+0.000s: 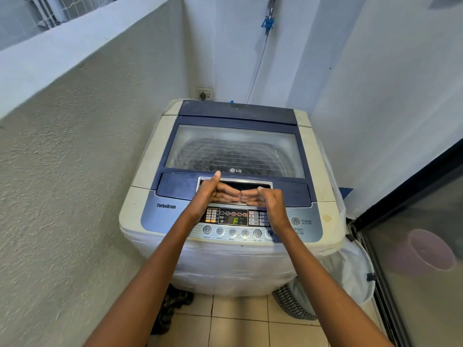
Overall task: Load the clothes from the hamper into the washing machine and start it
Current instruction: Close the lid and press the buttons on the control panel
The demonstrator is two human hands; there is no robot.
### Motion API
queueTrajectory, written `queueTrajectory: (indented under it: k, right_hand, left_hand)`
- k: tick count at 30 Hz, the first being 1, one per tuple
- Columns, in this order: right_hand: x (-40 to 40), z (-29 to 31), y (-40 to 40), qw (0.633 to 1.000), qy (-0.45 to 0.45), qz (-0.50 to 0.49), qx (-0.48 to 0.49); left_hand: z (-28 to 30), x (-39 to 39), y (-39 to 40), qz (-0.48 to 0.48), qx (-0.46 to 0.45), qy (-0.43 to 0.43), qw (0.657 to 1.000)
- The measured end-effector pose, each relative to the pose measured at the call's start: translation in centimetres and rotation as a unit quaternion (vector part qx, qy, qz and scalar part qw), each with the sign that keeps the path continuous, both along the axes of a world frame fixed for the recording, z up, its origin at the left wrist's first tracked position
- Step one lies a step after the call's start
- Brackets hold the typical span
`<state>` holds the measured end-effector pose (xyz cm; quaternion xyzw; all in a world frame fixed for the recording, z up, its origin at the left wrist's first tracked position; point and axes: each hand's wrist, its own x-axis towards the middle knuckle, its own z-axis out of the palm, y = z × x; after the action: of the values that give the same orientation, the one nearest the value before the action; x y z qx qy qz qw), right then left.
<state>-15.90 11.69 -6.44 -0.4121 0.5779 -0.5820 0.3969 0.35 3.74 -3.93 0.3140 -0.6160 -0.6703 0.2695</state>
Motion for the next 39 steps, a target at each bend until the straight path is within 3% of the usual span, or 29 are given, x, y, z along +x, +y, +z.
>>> queueTrajectory:
  k: [39]
  right_hand:
    - [0.16,0.16,-0.09,1.000,0.018,-0.008,0.002]
  left_hand:
    - [-0.19,-0.14,0.40,0.012,-0.007,0.003,1.000]
